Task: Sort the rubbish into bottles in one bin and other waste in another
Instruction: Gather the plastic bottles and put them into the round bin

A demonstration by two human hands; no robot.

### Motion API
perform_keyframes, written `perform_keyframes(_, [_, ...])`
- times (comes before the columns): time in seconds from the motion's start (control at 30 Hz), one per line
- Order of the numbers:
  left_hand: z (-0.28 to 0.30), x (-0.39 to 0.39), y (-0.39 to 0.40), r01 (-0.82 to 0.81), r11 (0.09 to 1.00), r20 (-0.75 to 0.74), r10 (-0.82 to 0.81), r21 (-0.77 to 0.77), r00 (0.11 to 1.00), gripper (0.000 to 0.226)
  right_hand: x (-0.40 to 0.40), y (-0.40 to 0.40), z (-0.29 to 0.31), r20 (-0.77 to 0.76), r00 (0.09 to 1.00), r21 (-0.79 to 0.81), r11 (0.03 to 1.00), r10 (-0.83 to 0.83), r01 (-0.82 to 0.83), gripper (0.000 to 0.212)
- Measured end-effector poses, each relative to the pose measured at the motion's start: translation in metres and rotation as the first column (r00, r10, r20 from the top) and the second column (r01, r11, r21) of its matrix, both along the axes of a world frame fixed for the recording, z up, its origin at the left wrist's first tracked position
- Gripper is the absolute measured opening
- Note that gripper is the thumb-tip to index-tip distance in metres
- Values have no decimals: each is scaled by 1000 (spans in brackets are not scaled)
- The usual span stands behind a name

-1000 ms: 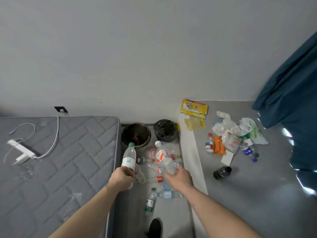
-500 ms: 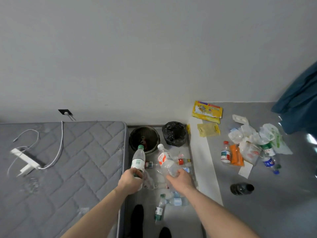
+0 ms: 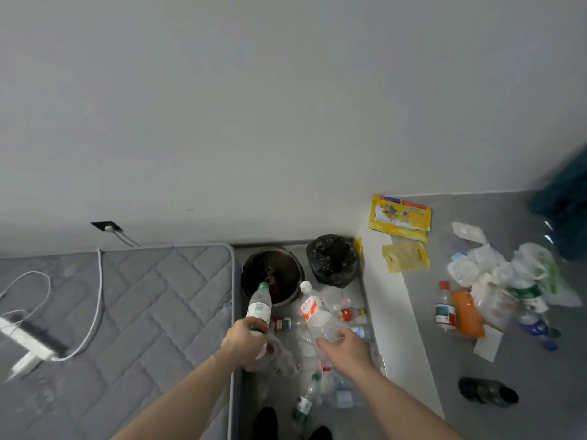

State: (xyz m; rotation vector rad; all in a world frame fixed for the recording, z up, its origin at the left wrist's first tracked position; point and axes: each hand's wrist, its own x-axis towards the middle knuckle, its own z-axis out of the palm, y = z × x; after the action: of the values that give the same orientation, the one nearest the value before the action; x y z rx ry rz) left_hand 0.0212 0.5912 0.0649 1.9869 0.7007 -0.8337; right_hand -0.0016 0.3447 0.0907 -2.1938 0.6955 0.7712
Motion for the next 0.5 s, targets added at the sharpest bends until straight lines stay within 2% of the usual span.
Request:
perform_keyframes(0.1, [-13, 27, -5, -42, 999, 9, 42, -33, 999, 20, 36, 6, -21, -14, 999, -7, 999, 49, -49, 49])
perform_keyframes(0.27, [-70, 83, -3, -44, 997, -18, 43, -65, 999, 25, 85, 20, -73, -91, 995, 19, 999, 32, -30, 72])
perform_keyframes(0.5, [-188, 170, 13, 17, 996, -37, -20, -82, 999, 31, 166, 34, -170, -153, 988, -5, 1000, -20, 19, 79])
